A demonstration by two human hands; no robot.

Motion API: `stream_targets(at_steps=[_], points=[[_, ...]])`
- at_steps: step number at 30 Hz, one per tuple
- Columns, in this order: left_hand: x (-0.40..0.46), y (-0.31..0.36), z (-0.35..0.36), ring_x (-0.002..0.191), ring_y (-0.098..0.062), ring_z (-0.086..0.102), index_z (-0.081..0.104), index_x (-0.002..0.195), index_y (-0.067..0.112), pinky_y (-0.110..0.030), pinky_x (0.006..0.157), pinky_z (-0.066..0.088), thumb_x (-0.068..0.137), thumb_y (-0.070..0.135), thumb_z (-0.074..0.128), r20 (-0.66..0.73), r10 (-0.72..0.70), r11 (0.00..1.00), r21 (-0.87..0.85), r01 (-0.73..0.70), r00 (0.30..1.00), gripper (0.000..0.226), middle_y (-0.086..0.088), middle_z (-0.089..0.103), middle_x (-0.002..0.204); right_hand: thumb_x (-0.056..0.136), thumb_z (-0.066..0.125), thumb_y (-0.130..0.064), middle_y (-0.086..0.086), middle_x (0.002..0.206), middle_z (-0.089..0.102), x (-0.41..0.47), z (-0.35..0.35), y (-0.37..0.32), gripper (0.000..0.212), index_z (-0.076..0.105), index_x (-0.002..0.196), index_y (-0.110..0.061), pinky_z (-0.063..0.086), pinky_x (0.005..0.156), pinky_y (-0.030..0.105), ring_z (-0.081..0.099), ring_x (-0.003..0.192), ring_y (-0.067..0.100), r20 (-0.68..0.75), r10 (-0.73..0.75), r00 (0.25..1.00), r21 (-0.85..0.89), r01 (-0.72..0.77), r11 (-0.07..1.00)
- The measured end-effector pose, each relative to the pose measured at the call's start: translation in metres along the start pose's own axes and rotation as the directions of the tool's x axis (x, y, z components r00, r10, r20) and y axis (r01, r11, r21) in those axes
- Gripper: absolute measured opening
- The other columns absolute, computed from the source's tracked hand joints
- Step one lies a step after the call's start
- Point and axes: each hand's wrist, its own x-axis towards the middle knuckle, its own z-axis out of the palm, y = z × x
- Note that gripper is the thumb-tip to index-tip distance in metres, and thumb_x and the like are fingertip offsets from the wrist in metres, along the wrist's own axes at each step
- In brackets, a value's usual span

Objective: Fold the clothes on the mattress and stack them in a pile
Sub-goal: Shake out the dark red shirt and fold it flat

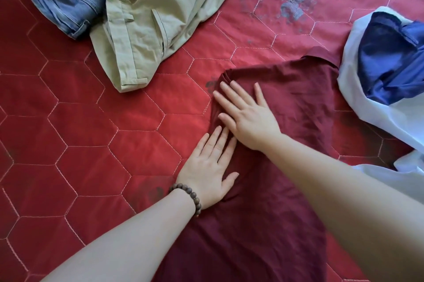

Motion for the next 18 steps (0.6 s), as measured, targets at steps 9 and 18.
stream_targets(at_steps=[9, 18], points=[[-0.001, -0.003, 0.001, 0.147, -0.032, 0.011, 0.034, 0.148, 0.021, -0.05, 0.117, 0.016, 0.086, 0.062, 0.04, -0.014, 0.044, 0.999, -0.023, -0.044, 0.999, 0.075, -0.012, 0.027, 0.156, 0.097, 0.041, -0.028, 0.009, 0.156, 0.03, -0.001, -0.01, -0.005, 0.051, 0.042, 0.144, -0.009, 0.012, 0.119, 0.048, 0.023, 0.146, 0.024, -0.287, 0.053, 0.956, 0.175, -0.003, 0.985], [0.0, -0.004, 0.005, 0.149, -0.028, 0.004, 0.02, 0.153, 0.025, -0.05, 0.118, 0.016, 0.086, 0.067, 0.037, -0.03, 0.033, 0.999, -0.016, -0.034, 0.999, 0.081, -0.007, 0.011, 0.161, 0.101, 0.031, -0.043, 0.004, 0.161, 0.016, -0.044, -0.01, 0.083, 0.058, 0.023, 0.153, -0.018, 0.005, 0.119, 0.05, 0.011, 0.149, 0.02, -0.105, 0.422, 0.9, 0.0, -0.424, 0.905]])
